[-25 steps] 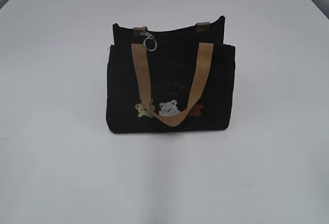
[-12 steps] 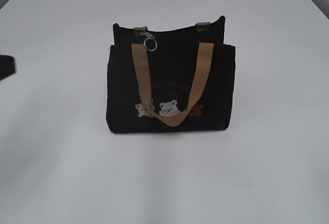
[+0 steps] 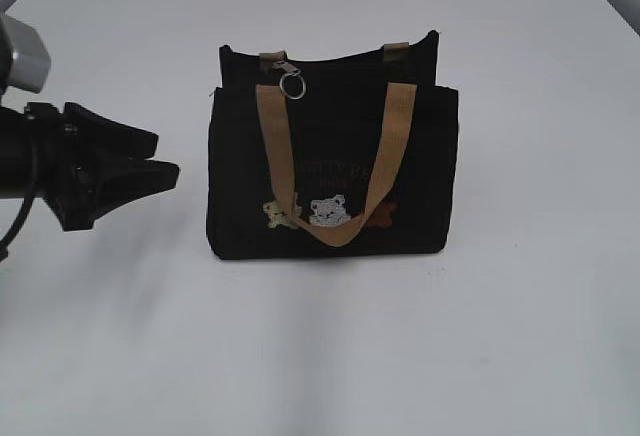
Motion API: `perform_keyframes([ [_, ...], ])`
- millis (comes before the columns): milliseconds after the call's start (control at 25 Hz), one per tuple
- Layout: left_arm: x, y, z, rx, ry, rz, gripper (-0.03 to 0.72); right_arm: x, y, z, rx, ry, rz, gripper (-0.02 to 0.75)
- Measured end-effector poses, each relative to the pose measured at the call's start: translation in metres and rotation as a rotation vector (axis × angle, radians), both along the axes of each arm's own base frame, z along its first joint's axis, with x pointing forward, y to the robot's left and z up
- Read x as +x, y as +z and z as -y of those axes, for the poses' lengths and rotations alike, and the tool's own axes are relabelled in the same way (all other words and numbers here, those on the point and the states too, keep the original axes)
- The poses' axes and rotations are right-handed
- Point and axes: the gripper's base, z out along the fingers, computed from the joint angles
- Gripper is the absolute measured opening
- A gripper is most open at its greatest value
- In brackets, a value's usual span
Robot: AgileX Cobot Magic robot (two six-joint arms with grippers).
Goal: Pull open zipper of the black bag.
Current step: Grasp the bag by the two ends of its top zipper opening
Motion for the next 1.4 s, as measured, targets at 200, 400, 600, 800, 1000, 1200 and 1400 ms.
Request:
perform_keyframes([
  [200, 0.023, -0.008, 0.019, 0.004, -0.069, -0.005, 0.435, 0.000, 0.000, -0.001, 0.008, 0.005, 0.000, 0.309],
  [400, 0.049, -0.014, 0.038, 0.034, -0.110, 0.017, 0.435, 0.000, 0.000, -0.002, 0.009, 0.021, 0.001, 0.309],
  [600, 0.070, -0.019, 0.057, 0.064, -0.131, 0.036, 0.241, 0.026, 0.008, -0.015, 0.018, 0.205, -0.099, 0.309],
  [800, 0.070, -0.020, 0.061, 0.067, -0.137, 0.030, 0.064, 0.099, 0.028, -0.036, 0.167, 0.434, -0.019, 0.309],
  [1000, 0.070, -0.020, 0.062, 0.067, -0.137, 0.030, 0.064, 0.206, 0.021, -0.050, 0.365, 0.478, -0.065, 0.309],
  [1200, 0.070, -0.020, 0.062, 0.067, -0.137, 0.030, 0.064, 0.298, 0.011, -0.099, 0.582, 0.498, -0.194, 0.309],
  [1400, 0.069, -0.021, 0.062, 0.066, -0.137, 0.028, 0.064, 0.354, -0.012, -0.150, 0.686, 0.531, -0.327, 0.309],
])
